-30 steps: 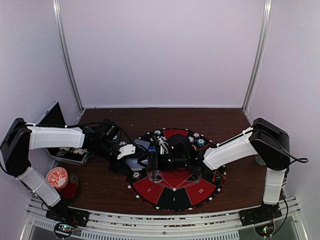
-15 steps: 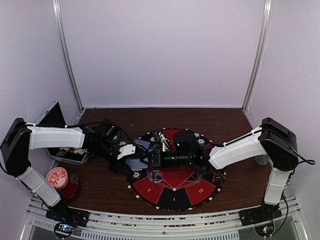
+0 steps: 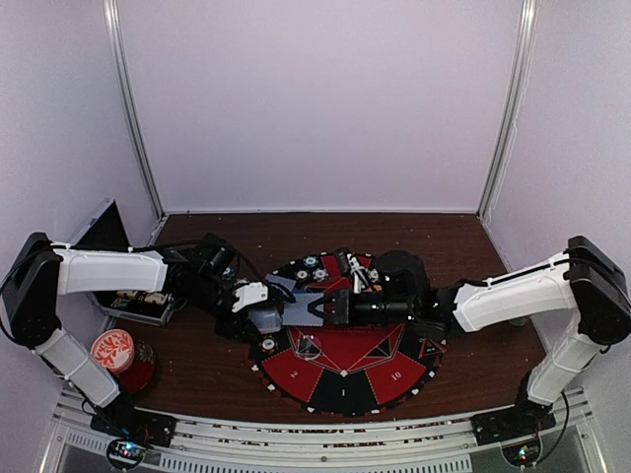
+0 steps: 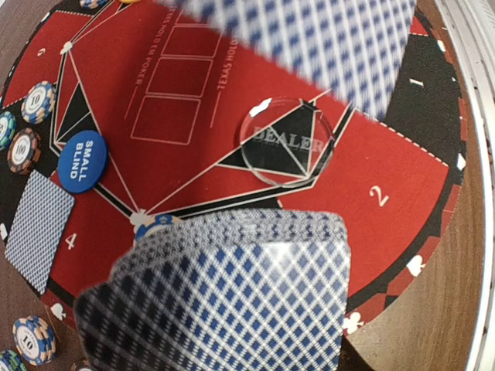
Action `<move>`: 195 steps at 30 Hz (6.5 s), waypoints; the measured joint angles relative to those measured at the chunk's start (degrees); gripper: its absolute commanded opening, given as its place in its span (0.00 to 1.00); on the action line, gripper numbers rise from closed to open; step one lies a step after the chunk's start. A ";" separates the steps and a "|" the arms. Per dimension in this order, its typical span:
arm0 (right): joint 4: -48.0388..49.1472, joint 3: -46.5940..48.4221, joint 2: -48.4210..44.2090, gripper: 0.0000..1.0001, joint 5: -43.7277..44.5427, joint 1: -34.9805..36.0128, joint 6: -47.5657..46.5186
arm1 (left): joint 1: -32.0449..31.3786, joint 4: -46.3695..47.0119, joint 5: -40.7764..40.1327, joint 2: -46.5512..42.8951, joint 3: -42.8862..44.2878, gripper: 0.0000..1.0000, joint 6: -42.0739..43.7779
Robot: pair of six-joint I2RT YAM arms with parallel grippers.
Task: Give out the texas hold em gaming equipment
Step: Pick up the poker card from the face-down deck piles, then distribute the poker card in the dealer area, then pick up the poker card from the face-down deck piles.
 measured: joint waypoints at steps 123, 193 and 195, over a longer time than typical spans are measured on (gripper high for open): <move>-1.62 19.23 20.52 0.88 2.47 4.26 2.97 | -0.02 -4.35 6.91 -5.60 0.83 0.39 4.52; -4.87 11.63 8.07 0.00 -1.09 3.58 -0.59 | -0.39 -4.35 5.51 -3.19 0.63 0.39 4.50; -4.85 9.29 5.44 0.00 -0.57 2.60 -0.55 | -0.39 -4.35 5.27 -3.19 0.63 0.39 4.50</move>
